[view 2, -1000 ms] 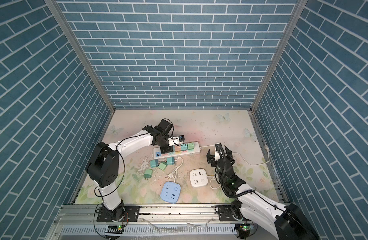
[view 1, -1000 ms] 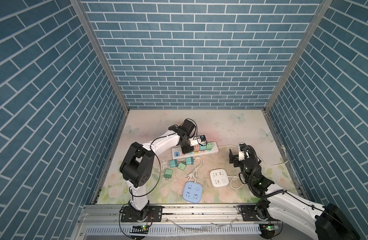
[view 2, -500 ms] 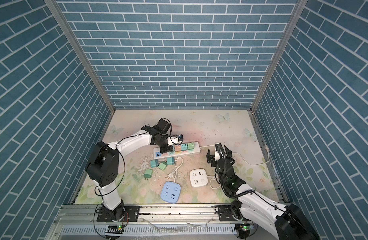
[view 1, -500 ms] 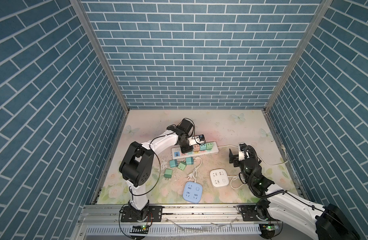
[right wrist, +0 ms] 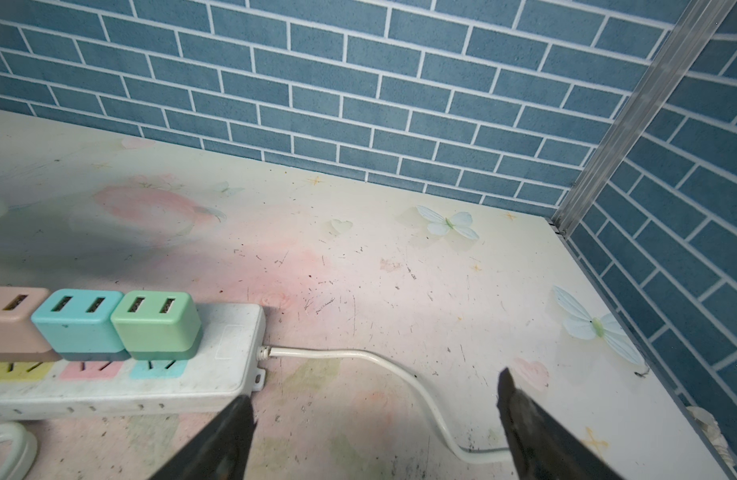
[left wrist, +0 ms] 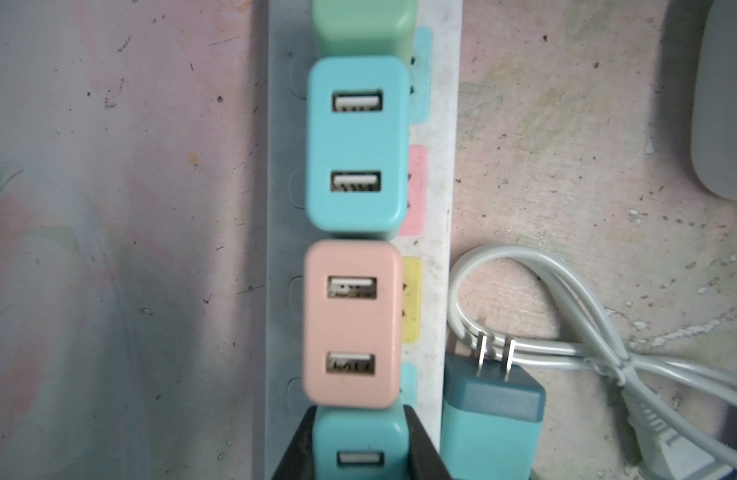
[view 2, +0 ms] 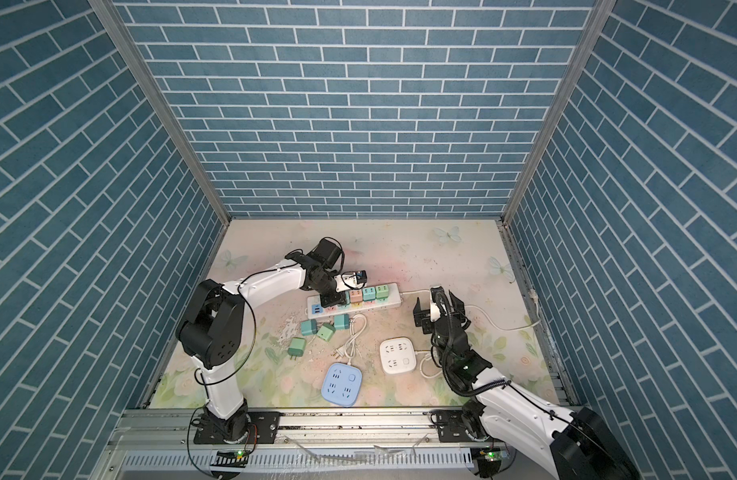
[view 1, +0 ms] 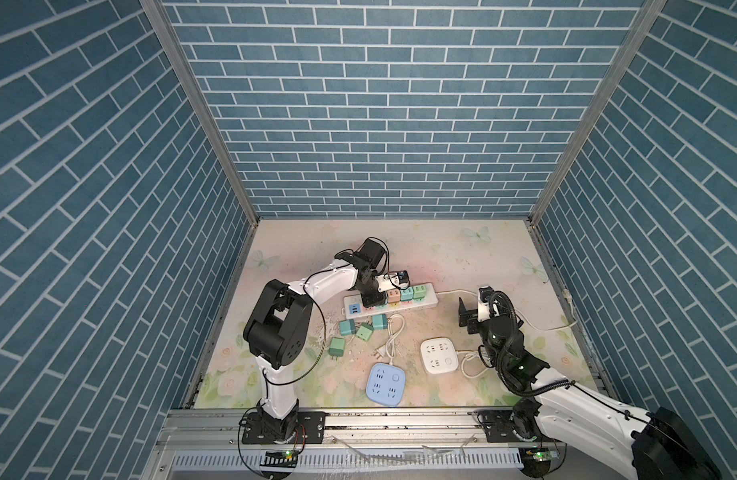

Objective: Insert the plug
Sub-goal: 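Align the adapter over the socket beside the pink adapter and lower it, then press the adapter into the socket and open the left gripper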

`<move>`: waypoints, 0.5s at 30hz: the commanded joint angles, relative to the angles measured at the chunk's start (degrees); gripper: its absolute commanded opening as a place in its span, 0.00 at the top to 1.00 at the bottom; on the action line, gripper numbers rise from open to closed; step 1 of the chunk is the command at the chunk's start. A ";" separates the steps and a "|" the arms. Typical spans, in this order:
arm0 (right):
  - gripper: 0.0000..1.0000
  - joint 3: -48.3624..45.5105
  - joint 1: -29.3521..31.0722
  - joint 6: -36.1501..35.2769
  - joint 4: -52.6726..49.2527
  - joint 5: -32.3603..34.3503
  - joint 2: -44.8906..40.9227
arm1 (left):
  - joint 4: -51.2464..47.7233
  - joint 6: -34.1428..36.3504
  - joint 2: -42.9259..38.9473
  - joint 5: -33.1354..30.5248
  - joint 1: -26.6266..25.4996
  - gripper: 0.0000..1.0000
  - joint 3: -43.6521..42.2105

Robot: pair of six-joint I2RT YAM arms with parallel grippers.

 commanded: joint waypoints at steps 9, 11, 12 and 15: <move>0.07 0.99 -0.01 -0.94 1.72 -0.42 0.39 | -3.56 -0.01 3.25 -1.13 -0.11 0.75 1.45; 0.07 1.25 -0.09 -0.95 1.47 -0.40 0.59 | -4.27 0.00 2.37 -1.19 -0.17 0.01 2.12; 0.07 1.14 -0.01 -0.95 1.45 -0.37 0.54 | -4.67 0.05 1.73 -1.42 -0.18 0.00 2.41; 0.07 0.85 -0.09 -0.89 1.49 -0.61 0.15 | -3.97 -0.12 -1.31 -1.58 -0.18 0.00 1.97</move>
